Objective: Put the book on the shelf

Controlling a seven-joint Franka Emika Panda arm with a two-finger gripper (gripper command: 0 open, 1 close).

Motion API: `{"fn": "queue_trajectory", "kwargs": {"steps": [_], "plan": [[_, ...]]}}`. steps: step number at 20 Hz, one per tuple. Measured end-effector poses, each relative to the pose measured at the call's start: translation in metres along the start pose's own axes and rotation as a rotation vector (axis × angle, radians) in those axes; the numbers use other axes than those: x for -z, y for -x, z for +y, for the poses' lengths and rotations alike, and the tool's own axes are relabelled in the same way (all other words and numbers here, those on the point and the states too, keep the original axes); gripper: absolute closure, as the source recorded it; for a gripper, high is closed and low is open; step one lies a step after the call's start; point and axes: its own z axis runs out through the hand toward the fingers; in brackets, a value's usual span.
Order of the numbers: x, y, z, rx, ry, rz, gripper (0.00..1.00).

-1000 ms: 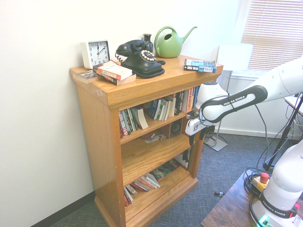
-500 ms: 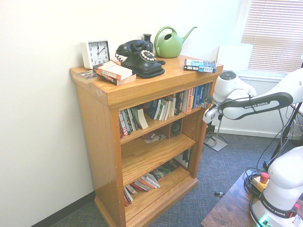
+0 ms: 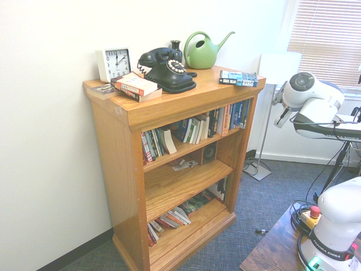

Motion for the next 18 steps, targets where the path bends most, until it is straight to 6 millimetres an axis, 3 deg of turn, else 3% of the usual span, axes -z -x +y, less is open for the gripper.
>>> {"fn": "queue_trajectory", "kwargs": {"steps": [4, 9, 18], "plan": [[0.018, -0.039, -0.006, 0.138, 0.046, 0.199, 0.00], [0.015, -0.069, -0.028, 0.292, 0.059, 0.344, 0.00], [0.034, -0.057, -0.086, 0.389, -0.051, 0.393, 0.00]]}}
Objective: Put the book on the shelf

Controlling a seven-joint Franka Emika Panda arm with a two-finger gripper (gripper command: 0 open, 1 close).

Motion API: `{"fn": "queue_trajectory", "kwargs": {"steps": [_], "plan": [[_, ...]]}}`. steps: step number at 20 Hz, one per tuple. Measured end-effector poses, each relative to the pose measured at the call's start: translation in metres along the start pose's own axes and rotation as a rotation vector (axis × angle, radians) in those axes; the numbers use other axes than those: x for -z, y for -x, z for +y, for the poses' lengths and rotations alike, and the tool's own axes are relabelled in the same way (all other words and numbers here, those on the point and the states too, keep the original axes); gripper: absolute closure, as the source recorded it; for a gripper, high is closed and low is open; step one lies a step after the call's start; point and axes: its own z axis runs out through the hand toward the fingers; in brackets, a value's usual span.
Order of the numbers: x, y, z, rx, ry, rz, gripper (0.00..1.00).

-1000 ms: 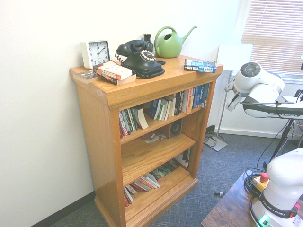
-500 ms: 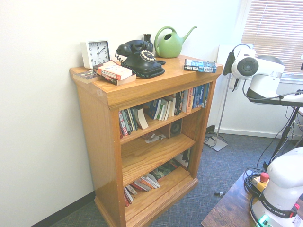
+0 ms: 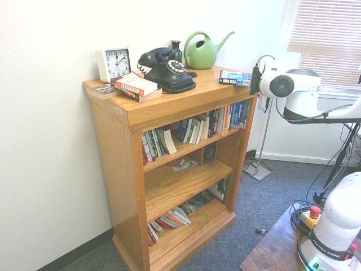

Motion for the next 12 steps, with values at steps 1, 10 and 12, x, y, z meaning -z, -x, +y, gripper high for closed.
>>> {"fn": "queue_trajectory", "kwargs": {"steps": [1, 10, 12], "plan": [[0.001, -0.002, -0.003, -0.001, -0.005, 0.004, 0.00], [-0.018, -0.031, 0.006, -0.021, 0.009, 0.024, 0.00], [-0.023, -0.035, 0.003, -0.018, 0.006, 0.022, 0.00]]}}
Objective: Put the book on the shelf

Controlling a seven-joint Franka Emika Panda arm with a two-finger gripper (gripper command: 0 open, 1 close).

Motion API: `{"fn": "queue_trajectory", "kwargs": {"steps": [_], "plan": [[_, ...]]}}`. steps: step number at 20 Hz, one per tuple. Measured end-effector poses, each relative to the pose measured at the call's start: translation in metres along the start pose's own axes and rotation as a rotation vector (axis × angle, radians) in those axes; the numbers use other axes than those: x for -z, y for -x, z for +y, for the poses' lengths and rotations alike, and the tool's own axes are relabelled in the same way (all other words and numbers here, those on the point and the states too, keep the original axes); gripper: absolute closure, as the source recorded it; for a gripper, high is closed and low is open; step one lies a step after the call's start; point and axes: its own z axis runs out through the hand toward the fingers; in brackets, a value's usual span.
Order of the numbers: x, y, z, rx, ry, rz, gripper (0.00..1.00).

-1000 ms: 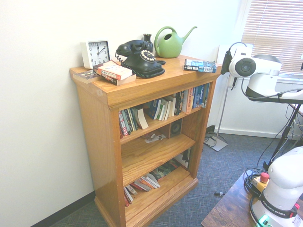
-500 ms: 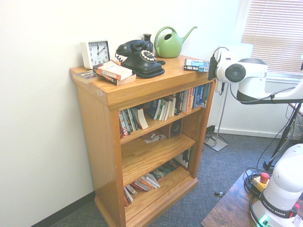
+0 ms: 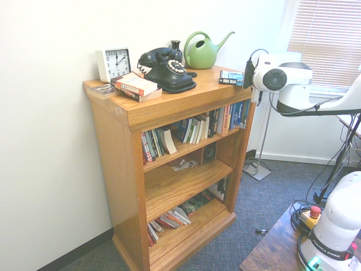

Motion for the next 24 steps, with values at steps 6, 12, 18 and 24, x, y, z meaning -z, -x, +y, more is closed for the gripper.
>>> {"fn": "queue_trajectory", "kwargs": {"steps": [6, 12, 18, 24], "plan": [[-0.0024, -0.0038, -0.0030, 0.002, -0.004, 0.001, 1.00], [-0.0054, -0.0021, 0.0002, -0.004, -0.001, -0.006, 1.00], [-0.0042, -0.0021, -0.0002, -0.009, -0.007, -0.009, 1.00], [0.0005, -0.0032, 0.0010, -0.022, -0.014, -0.008, 1.00]]}}
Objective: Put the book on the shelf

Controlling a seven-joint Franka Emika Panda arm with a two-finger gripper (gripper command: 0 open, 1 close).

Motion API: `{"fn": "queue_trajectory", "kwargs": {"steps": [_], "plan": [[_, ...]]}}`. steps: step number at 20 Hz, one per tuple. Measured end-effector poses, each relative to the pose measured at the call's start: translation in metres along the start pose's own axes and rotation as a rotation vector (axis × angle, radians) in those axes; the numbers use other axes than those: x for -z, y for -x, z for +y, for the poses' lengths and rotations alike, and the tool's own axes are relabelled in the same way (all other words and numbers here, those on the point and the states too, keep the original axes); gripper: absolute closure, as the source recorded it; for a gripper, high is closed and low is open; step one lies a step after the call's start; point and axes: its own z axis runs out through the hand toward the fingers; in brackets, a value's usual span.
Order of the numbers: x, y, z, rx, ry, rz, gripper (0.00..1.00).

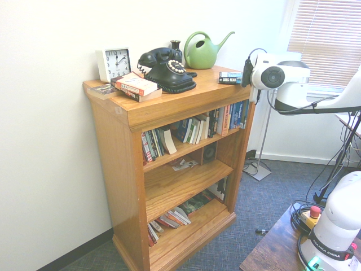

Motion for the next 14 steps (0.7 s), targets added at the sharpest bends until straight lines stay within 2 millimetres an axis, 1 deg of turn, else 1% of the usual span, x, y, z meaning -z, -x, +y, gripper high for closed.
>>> {"fn": "queue_trajectory", "kwargs": {"steps": [6, 9, 12, 14], "plan": [[0.005, 0.003, -0.004, 0.002, -0.004, -0.001, 1.00], [0.005, 0.002, -0.002, -0.010, -0.006, -0.003, 1.00], [0.009, -0.001, 0.005, -0.043, -0.014, -0.009, 1.00], [0.015, -0.003, 0.014, -0.076, -0.018, -0.009, 1.00]]}}
